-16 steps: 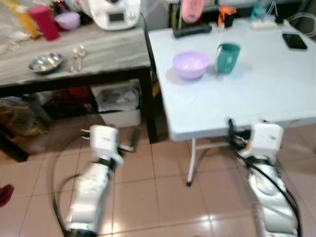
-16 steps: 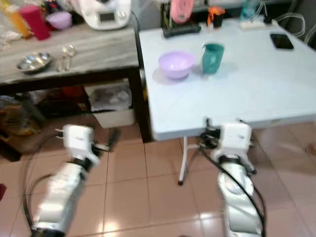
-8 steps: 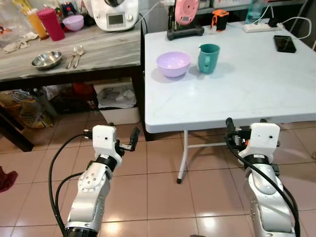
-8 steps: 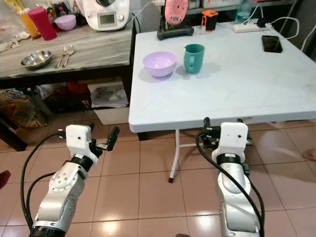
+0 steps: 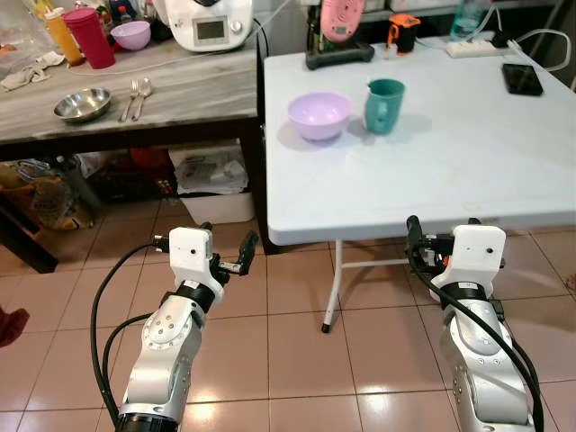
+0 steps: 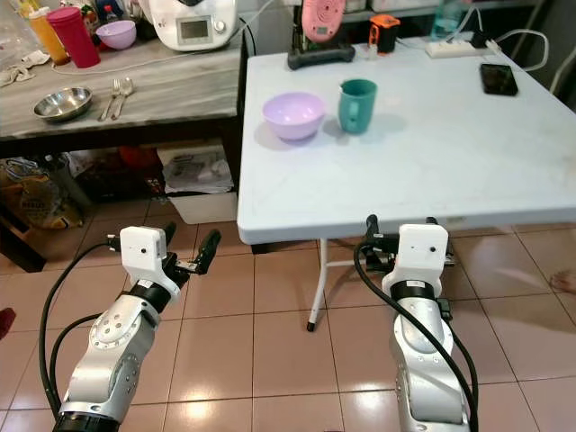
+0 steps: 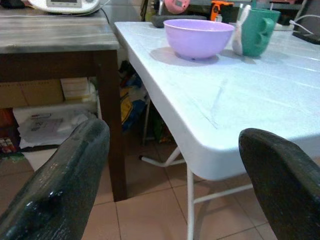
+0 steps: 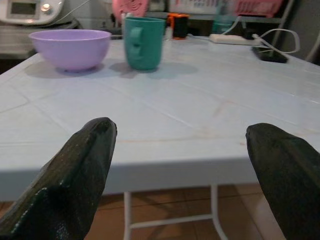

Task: Setting the table

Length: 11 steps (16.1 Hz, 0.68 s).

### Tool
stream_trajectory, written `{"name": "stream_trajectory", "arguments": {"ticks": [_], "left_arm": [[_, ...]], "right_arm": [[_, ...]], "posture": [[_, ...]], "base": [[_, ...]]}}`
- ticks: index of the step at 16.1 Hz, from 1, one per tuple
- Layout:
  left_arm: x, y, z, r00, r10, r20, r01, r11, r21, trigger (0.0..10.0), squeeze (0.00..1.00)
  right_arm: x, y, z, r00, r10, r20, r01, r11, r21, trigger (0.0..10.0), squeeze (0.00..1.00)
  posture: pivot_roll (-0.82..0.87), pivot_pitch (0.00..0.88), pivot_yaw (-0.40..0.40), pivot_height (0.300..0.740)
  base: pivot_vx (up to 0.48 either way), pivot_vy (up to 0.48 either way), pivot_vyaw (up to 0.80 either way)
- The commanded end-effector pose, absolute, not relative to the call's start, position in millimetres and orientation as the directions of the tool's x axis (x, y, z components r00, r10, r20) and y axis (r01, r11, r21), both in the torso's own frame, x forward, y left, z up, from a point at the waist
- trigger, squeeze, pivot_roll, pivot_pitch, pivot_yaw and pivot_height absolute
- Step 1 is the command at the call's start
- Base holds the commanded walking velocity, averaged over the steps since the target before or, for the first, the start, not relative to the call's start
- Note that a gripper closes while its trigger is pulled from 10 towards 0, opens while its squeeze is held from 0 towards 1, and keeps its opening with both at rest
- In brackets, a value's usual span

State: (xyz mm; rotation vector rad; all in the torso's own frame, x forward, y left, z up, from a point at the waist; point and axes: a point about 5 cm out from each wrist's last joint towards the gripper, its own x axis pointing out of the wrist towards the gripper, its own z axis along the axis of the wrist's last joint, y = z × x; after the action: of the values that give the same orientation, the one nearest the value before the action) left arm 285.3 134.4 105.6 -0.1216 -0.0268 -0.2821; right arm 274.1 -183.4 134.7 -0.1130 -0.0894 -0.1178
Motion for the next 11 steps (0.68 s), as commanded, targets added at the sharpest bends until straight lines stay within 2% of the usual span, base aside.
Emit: {"name": "stream_trajectory", "arguments": {"ticks": [1, 6, 11], "left_arm": [[285.2, 135.1, 109.6, 0.956, -0.287, 0.059, 0.292, 0.95, -0.111, 10.0, 0.0], [285.2, 134.0, 110.3, 0.953, -0.295, 0.063, 0.301, 0.947, -0.115, 10.0, 0.0], [284.7, 132.9, 110.9, 0.951, -0.304, 0.064, 0.309, 0.944, -0.116, 10.0, 0.0]], "right_arm": [[274.7, -176.1, 138.5, 0.991, -0.08, 0.112, 0.09, 0.992, -0.091, 10.0, 0.0], [277.7, -174.8, 145.3, 0.989, -0.052, 0.141, 0.069, 0.991, -0.114, 10.0, 0.0], [281.6, -161.5, 161.9, 0.975, 0.029, 0.222, 0.024, 0.971, -0.236, 10.0, 0.0]], "posture": [[-0.21, 0.098, 0.092, 0.74], [-0.21, 0.1, 0.095, 0.74], [-0.22, 0.1, 0.093, 0.74]], "base": [[0.42, 0.0, 0.0], [0.442, 0.0, 0.0], [0.445, 0.0, 0.0]]}}
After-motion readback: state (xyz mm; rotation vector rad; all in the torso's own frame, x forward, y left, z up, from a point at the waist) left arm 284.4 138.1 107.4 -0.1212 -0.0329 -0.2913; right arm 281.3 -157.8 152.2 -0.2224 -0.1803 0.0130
